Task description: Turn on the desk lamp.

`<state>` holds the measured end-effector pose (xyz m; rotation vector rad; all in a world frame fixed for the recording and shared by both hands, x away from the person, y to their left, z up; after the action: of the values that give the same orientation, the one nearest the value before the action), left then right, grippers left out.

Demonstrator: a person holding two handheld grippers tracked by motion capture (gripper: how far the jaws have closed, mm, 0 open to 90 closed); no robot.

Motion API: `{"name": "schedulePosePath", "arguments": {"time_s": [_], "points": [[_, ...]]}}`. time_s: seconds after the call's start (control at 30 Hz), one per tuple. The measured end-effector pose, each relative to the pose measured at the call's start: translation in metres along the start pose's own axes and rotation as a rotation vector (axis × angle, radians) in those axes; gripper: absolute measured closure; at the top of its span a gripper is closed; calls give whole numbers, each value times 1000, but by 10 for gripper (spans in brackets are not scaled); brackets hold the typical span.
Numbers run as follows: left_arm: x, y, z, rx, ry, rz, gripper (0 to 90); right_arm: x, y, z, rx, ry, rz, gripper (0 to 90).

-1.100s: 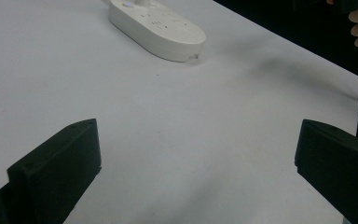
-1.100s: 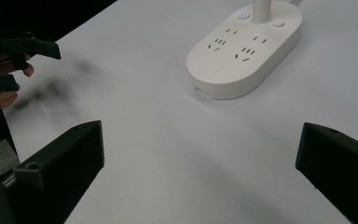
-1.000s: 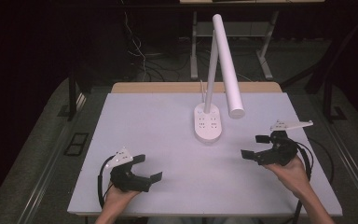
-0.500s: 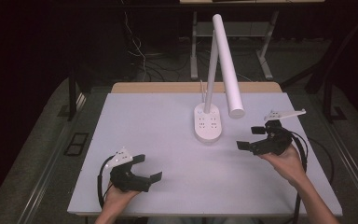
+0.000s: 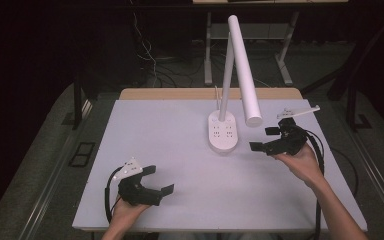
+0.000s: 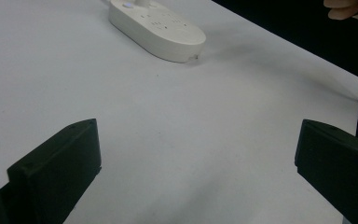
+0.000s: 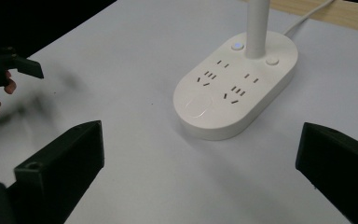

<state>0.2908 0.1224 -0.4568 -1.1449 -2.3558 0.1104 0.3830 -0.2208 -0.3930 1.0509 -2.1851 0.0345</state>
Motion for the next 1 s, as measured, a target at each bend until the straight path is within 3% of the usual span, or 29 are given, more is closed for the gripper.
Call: {"name": "schedulePosePath", "arguments": {"time_s": [0.67,1.0], "points": [[0,1,0,-2,0,0,0,-31,-25,-18,-27,47,4,8],[1,1,0,-7,3,0,0,-47,-35,-32,-40,26,-4,52]]}}
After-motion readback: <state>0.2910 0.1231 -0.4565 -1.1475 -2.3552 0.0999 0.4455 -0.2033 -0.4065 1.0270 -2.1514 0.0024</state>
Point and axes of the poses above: each handheld gripper's, and its own axes: x roughly backward along the jaws, z roughly out of its underside, y roughly to its left, the point moved 7 cm from there along -x, roughly forward along the jaws, and after that the axes turned 1 degree about x, right-handed, at the moved point
